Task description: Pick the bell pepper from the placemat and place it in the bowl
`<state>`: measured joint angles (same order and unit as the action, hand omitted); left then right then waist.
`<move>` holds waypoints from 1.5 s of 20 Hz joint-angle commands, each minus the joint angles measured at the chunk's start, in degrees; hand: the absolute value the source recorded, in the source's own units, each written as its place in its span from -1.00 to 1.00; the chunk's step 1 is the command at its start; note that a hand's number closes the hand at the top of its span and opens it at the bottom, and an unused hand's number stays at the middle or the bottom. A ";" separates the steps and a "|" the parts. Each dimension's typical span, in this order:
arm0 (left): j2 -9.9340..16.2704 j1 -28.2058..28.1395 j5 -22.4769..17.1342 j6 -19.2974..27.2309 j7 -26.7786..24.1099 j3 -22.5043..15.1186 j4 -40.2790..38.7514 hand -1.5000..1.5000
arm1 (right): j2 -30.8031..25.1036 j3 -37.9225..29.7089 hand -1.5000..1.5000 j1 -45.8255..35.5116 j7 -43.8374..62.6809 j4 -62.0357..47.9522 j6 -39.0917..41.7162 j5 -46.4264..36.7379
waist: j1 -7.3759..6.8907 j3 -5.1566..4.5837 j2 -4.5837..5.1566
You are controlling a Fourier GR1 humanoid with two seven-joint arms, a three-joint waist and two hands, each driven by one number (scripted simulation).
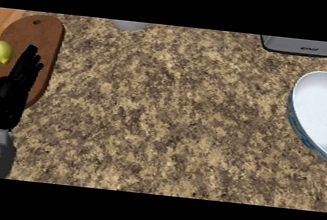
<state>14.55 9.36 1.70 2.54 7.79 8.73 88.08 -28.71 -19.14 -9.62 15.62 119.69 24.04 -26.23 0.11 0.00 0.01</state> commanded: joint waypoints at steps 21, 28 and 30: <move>-1.66 0.04 0.02 -1.01 -0.09 0.00 0.97 0.00 | -7.39 2.19 -1.00 -20.34 -27.25 -71.81 -13.76 -14.72 | -1.46 0.07 0.54; -1.72 0.10 1.10 -1.09 -0.65 -0.47 -0.16 0.00 | -12.28 -2.38 -1.00 -28.21 -42.77 -88.26 -8.31 -9.32 | -1.72 0.15 0.72; -1.37 0.60 1.14 -1.09 0.15 -0.37 0.22 0.00 | -10.92 -6.45 -1.00 -29.58 -41.46 -87.80 -4.03 -3.69 | -1.10 0.13 0.46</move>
<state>13.38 9.72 2.41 1.26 8.33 8.52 89.21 -38.61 -20.38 -36.33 -23.02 36.02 14.69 -36.25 -1.44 0.14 0.56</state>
